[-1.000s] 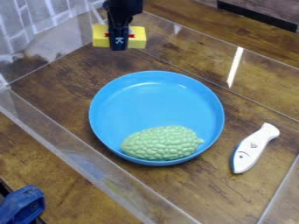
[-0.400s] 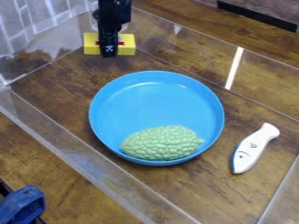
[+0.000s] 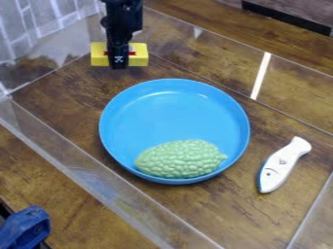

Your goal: Remove the yellow brick from inside the blue tray and put it on the table

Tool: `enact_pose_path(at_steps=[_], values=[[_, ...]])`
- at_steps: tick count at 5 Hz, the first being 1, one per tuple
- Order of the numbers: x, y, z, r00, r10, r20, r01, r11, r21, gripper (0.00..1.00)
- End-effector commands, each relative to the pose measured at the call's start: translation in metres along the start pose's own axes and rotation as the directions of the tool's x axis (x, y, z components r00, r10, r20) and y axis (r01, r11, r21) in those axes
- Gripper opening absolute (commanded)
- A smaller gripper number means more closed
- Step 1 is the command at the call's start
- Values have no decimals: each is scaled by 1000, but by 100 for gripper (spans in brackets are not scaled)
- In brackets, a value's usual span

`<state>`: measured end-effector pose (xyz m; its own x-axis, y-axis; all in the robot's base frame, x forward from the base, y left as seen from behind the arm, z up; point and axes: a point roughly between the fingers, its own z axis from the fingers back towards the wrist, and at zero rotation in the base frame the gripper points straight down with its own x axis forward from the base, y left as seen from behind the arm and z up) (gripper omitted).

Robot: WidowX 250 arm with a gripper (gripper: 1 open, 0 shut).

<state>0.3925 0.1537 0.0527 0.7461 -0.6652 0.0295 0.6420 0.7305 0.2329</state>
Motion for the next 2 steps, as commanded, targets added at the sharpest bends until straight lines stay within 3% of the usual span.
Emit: enact_pose_path(at_steps=[1,2], values=[[-6,9,16,999,18,27,-19,999,38,0],[-7,9,20,999,19,35,-20,999,41,0]])
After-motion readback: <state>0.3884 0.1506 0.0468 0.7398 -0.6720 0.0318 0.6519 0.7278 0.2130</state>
